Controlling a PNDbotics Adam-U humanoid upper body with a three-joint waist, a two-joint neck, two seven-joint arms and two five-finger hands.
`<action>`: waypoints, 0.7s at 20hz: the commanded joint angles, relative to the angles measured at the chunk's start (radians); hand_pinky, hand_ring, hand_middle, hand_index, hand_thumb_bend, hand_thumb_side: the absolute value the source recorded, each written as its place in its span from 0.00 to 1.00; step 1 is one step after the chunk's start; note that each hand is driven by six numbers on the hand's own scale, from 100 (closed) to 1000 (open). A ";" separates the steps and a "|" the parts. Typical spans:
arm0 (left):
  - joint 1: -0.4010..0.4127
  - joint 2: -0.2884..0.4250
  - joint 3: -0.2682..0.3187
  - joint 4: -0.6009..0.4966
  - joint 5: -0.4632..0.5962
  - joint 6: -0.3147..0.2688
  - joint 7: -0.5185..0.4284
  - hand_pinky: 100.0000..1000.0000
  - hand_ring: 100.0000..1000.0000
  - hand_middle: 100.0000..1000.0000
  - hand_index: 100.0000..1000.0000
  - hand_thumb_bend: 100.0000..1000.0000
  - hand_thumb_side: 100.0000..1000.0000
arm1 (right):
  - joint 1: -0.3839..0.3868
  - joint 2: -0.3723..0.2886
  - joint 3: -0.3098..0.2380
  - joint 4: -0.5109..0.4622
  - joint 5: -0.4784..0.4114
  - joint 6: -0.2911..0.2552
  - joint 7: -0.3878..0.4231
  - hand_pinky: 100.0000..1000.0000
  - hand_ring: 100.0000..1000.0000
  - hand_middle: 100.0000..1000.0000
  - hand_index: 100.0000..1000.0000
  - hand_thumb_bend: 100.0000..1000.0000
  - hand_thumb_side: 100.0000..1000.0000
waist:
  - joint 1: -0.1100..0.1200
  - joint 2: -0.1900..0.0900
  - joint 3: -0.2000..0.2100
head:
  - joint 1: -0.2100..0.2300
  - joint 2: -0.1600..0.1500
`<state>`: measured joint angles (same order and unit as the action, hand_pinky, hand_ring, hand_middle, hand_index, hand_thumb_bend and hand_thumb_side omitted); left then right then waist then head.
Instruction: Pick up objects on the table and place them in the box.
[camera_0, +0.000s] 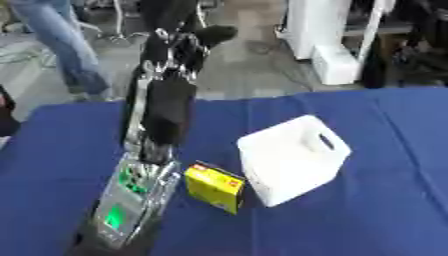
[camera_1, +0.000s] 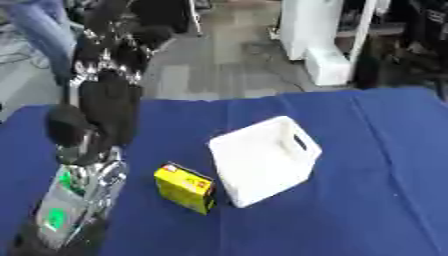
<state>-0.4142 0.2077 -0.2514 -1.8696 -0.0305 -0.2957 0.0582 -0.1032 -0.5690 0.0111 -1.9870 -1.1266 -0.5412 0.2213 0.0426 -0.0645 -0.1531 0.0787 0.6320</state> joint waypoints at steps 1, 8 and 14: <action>-0.072 0.085 -0.003 0.085 -0.135 0.056 -0.055 0.85 0.70 0.95 0.93 0.57 0.64 | -0.012 -0.038 -0.013 -0.013 -0.008 0.004 -0.007 0.00 0.13 0.06 0.25 0.00 1.00 | -0.002 -0.011 -0.002 | -0.012 -0.005; -0.212 0.183 -0.016 0.283 -0.385 0.060 -0.244 0.87 0.67 0.82 0.81 0.62 0.63 | -0.007 -0.042 -0.012 -0.013 -0.007 0.009 -0.006 0.00 0.13 0.06 0.25 0.00 1.00 | 0.003 -0.019 -0.005 | 0.000 0.010; -0.280 0.211 -0.007 0.389 -0.578 0.036 -0.395 0.90 0.72 0.82 0.78 0.63 0.67 | -0.003 -0.042 -0.012 -0.013 -0.003 0.011 -0.005 0.00 0.13 0.06 0.24 0.00 1.00 | 0.004 -0.021 -0.003 | 0.009 0.015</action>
<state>-0.6690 0.3942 -0.2693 -1.4892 -0.5683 -0.2554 -0.3082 -0.1016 -0.5826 0.0082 -1.9870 -1.1331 -0.5317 0.2158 0.0503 -0.0764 -0.1575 0.0798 0.6460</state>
